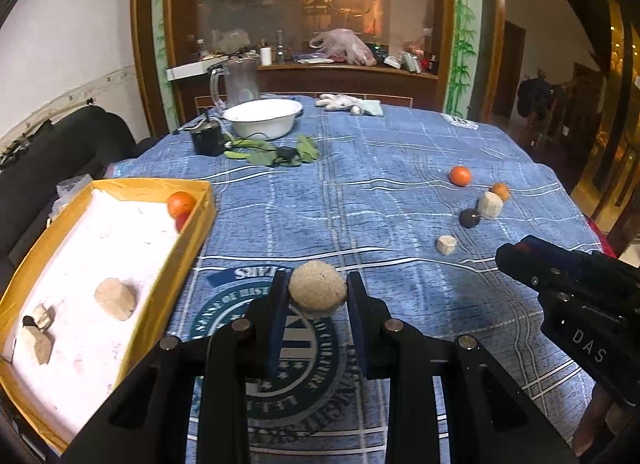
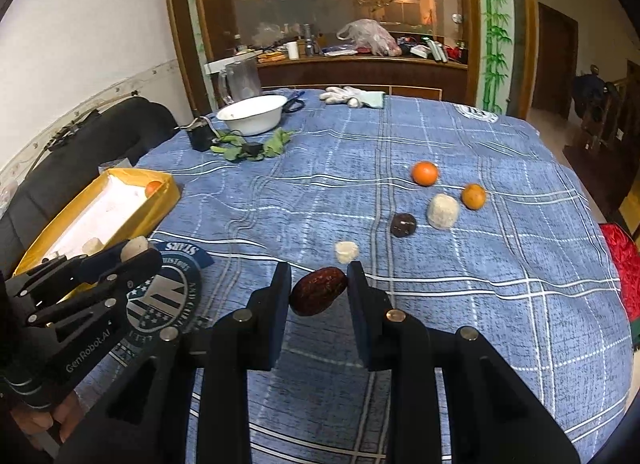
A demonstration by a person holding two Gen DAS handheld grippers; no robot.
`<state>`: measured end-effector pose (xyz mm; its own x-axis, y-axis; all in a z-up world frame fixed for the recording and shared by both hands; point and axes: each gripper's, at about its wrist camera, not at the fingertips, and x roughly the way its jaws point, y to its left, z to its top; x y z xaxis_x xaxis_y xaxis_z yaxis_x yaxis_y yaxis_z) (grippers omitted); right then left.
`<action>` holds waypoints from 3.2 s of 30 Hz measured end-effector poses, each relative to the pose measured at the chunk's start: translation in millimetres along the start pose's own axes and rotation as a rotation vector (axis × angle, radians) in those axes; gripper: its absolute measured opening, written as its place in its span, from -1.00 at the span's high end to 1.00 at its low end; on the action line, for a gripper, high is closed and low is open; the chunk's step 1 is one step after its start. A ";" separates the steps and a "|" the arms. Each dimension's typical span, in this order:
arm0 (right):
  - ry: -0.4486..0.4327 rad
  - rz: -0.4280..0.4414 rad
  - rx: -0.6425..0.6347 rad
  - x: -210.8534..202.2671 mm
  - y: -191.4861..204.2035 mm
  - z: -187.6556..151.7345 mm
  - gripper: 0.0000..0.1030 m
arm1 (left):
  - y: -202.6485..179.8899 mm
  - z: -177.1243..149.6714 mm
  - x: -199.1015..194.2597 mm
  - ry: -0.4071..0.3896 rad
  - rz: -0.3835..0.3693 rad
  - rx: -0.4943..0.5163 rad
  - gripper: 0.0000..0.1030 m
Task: Organize fruits
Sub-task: 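Carry the date in the right tool while the left tool carries the lump to the tray, then open the right tool over the tray while the left tool releases the tan lump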
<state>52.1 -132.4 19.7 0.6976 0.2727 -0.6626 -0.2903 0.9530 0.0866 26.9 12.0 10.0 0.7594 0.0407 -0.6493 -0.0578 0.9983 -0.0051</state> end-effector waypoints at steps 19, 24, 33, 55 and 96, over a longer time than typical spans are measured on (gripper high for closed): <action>0.001 0.129 -0.121 19.2 68.7 18.4 0.41 | 67.9 -7.1 -19.6 -0.004 0.149 -0.100 0.46; 0.004 0.167 -0.156 25.9 94.2 21.7 0.41 | 88.1 -10.9 -24.7 -0.005 0.184 -0.134 0.46; 0.009 0.227 -0.216 36.4 135.6 27.3 0.40 | 121.5 -19.9 -31.8 0.003 0.239 -0.193 0.46; 0.038 0.306 -0.327 73.9 206.9 41.7 0.40 | 186.1 -37.5 -22.0 0.070 0.316 -0.306 0.46; 0.192 0.336 -0.419 164.4 268.9 58.3 0.40 | 239.1 -16.7 12.2 0.189 0.397 -0.411 0.46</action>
<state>126.8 176.5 -22.5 0.4016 0.4858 -0.7763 -0.7383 0.6733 0.0394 11.5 250.5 -11.8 0.5023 0.3613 -0.7856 -0.5879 0.8089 -0.0039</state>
